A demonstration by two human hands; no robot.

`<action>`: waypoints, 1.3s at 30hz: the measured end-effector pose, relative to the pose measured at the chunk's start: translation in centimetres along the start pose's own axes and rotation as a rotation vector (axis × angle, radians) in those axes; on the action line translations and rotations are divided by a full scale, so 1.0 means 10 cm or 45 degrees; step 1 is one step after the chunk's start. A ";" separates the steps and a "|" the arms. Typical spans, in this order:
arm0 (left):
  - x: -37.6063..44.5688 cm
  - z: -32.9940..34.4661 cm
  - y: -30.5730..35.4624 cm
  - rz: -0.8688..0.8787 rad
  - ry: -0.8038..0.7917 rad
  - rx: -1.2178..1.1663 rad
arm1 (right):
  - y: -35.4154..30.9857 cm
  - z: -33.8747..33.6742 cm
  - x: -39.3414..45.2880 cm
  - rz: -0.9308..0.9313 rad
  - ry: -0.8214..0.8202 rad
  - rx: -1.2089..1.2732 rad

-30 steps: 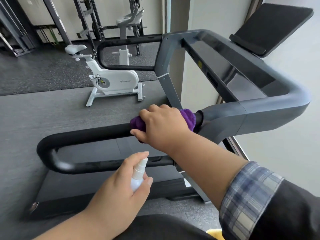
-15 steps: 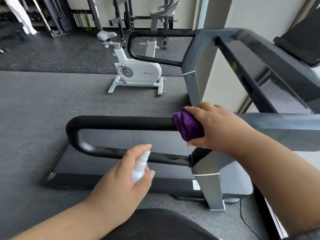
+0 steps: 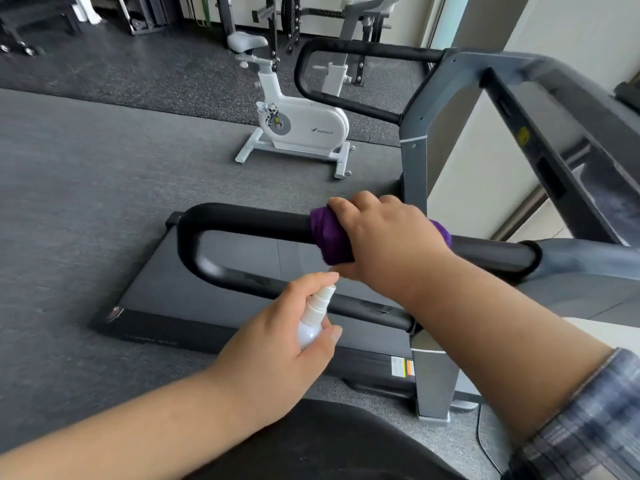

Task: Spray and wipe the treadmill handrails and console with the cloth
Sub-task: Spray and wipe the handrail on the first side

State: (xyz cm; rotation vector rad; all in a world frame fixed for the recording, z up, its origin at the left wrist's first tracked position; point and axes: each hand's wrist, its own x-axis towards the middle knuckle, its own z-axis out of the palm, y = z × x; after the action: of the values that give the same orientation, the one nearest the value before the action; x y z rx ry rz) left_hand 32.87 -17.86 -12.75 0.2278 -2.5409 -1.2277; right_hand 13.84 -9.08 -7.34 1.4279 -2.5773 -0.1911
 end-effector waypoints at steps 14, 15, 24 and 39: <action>0.13 -0.90 -0.72 0.199 0.122 -0.183 | -1.10 -0.15 0.80 -0.056 -0.072 0.027; 0.13 -1.00 -0.78 0.212 0.124 -0.181 | -1.21 -0.17 0.88 -0.057 -0.086 0.026; 0.05 -1.83 -1.51 0.079 0.280 -0.351 | -2.06 -0.27 1.47 -0.239 -0.265 -0.292; -0.13 -2.28 -2.03 0.121 0.016 -0.400 | -2.72 0.01 1.69 -0.160 -0.505 -0.461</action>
State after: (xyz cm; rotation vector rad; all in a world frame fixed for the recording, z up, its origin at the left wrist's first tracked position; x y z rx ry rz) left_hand 42.09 -46.92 -15.61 0.0421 -2.2774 -1.5550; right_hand 27.50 -37.74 -11.21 1.5301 -2.5504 -0.9953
